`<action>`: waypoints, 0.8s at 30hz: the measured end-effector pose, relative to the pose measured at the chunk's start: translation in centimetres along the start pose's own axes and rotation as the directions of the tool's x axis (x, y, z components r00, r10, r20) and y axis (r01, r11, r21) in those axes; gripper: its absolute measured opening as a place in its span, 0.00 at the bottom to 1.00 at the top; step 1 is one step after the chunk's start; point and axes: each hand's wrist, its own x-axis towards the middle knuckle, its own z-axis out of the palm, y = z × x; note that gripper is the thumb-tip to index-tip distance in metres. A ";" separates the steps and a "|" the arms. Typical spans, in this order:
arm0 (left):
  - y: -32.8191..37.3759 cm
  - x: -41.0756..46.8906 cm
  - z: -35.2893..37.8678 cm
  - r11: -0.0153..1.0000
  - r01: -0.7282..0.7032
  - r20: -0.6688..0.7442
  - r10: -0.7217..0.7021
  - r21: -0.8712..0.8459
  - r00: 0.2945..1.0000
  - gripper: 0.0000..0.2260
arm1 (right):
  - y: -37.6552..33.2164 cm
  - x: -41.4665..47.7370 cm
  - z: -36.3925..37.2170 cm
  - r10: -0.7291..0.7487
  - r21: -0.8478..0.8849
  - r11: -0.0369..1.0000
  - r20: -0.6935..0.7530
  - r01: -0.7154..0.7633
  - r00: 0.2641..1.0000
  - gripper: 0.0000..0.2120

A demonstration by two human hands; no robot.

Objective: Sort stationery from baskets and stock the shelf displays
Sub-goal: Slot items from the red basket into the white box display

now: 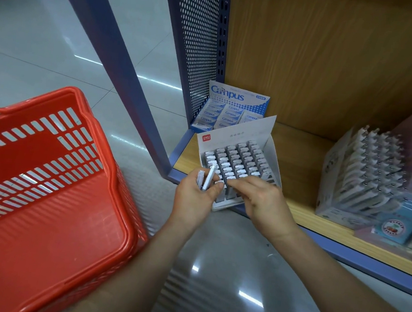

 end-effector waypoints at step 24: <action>3.0 -0.6 1.2 0.980 0.159 -0.089 -0.150 0.118 0.985 0.11 | -3.5 0.1 -2.3 0.684 0.540 0.576 0.092 -0.614 0.723 0.07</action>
